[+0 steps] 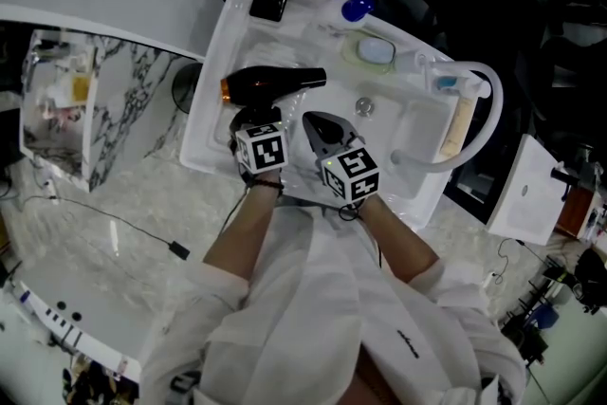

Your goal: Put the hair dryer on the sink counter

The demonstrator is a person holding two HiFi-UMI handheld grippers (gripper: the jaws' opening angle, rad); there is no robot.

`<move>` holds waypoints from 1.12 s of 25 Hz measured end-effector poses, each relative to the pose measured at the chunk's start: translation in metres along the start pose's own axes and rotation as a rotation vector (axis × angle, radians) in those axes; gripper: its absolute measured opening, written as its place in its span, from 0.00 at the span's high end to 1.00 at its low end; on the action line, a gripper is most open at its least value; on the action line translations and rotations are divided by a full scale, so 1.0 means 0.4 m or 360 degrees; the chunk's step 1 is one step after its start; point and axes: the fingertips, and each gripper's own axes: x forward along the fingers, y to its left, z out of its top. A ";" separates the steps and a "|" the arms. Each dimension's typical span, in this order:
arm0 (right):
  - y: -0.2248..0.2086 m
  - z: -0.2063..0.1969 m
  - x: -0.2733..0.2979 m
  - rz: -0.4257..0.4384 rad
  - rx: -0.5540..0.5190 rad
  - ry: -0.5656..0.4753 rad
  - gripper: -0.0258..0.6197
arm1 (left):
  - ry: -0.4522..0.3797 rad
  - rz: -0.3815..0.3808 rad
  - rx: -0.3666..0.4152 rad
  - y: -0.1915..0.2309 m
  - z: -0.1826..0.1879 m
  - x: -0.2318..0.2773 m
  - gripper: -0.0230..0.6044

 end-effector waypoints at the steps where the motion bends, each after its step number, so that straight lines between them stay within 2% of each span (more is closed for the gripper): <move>1: 0.001 0.000 -0.001 0.0001 -0.0001 -0.0002 0.93 | 0.0002 0.0004 -0.0005 0.000 -0.001 0.002 0.50; 23: -0.016 0.007 -0.036 -0.0056 0.0031 -0.0046 0.93 | 0.0020 0.0025 0.0030 0.004 0.007 -0.009 0.50; 28: -0.014 0.011 -0.043 -0.0065 0.0035 -0.0059 0.93 | -0.0035 -0.0002 0.0054 -0.005 0.007 -0.005 0.48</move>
